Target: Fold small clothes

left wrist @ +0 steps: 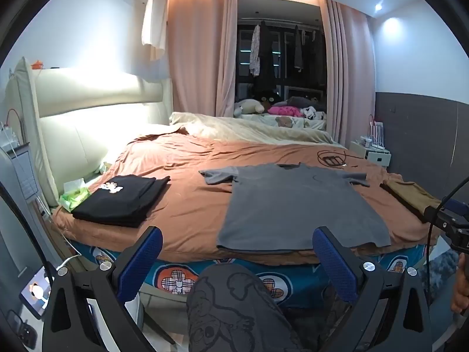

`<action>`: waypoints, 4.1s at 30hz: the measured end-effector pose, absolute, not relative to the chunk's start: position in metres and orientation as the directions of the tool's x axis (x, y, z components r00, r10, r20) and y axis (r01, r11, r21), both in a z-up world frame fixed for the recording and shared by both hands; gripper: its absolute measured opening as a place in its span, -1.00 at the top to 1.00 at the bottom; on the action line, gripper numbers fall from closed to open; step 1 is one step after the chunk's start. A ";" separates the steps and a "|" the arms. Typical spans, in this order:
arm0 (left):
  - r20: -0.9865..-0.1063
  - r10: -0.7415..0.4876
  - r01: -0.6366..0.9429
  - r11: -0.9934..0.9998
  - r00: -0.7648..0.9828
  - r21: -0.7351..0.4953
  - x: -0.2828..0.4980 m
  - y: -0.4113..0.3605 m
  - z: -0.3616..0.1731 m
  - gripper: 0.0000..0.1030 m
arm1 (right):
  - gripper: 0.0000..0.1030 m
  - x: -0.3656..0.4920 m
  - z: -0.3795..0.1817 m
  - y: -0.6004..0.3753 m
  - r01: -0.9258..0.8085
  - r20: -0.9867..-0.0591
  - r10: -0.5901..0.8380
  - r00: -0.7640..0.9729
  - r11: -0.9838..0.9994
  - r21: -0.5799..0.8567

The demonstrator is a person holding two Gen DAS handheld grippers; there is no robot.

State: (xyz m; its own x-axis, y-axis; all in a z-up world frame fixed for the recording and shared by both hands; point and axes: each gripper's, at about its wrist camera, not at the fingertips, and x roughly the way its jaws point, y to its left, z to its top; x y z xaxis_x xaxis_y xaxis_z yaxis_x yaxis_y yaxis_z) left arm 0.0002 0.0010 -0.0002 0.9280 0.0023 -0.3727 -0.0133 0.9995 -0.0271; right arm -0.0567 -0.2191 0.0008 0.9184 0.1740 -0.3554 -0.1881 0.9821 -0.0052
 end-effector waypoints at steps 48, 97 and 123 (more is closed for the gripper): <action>-0.314 -0.044 0.028 0.998 0.948 -0.054 -0.039 0.008 0.012 -1.00 | -1.00 -0.066 0.004 -0.226 -0.240 -0.317 0.230 0.920 0.971 0.006; -0.360 -0.035 0.011 0.998 0.932 -0.067 0.083 0.035 0.012 -1.00 | -1.00 0.046 0.011 -0.206 -0.253 -0.345 0.245 0.906 0.967 0.020; -0.497 -0.090 -0.034 0.971 0.863 -0.235 0.277 0.102 -0.004 -0.95 | -1.00 0.253 0.034 -0.182 -0.264 -0.455 0.256 0.853 0.963 0.046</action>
State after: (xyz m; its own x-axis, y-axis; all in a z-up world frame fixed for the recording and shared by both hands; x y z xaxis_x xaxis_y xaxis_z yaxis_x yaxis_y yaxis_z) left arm 0.2767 0.1021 -0.0042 0.8633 -0.0897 -0.4966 -0.0344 0.9713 -0.2353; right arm 0.2534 -0.1823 0.0345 0.8528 0.2557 -0.4554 -0.2644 0.9633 0.0458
